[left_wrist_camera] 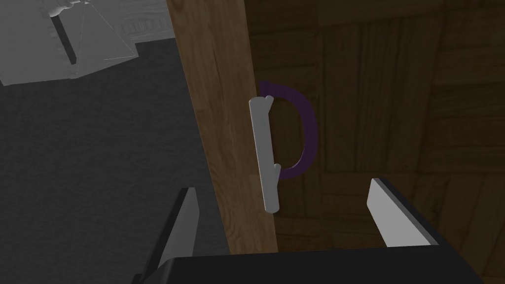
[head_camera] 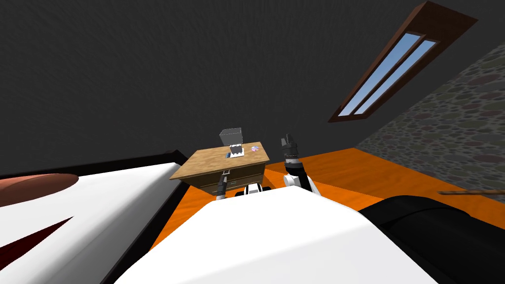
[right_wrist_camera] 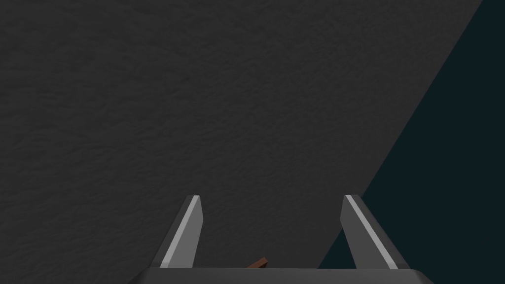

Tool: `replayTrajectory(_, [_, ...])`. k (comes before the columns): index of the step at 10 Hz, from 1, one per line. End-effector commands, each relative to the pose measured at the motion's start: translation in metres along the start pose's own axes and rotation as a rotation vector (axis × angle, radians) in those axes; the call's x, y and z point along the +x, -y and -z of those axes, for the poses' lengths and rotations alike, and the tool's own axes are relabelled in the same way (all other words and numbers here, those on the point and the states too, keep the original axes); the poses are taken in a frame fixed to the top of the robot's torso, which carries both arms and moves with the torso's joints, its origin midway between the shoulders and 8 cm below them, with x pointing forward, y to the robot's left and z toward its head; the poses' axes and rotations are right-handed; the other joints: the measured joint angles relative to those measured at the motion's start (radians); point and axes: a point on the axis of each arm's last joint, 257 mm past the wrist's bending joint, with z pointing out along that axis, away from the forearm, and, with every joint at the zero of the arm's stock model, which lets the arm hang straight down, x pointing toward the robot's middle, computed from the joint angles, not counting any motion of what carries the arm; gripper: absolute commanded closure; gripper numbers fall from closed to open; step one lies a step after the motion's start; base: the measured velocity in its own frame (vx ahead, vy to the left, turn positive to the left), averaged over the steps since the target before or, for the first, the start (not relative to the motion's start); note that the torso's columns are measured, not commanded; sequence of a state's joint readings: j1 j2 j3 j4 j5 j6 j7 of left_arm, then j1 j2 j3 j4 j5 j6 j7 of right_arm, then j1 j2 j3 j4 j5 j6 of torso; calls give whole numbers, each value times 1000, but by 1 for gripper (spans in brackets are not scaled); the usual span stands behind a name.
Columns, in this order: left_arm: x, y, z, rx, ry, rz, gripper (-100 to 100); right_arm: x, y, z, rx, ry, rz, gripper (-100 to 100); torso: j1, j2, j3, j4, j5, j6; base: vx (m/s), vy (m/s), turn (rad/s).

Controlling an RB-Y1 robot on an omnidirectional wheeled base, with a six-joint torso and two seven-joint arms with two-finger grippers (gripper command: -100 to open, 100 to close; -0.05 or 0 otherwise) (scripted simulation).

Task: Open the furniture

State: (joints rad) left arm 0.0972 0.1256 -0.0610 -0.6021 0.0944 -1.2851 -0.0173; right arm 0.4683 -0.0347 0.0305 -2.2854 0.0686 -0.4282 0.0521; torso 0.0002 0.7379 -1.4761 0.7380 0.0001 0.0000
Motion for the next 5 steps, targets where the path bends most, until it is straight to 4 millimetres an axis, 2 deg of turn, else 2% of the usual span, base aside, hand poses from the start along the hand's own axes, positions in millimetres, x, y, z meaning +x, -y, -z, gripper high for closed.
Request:
replayTrajectory(1, [6, 0, -14, -6, 1, 13, -100, 0, 0, 0, 0, 0, 0, 0, 0, -1, 0, 0, 0, 0, -47, 2, 11])
replayTrajectory(5, [11, 0, -44, -16, -4, 24, -100, 0, 0, 0, 0, 0, 0, 0, 0, 1, 0, 0, 0, 0, -65, -7, 15])
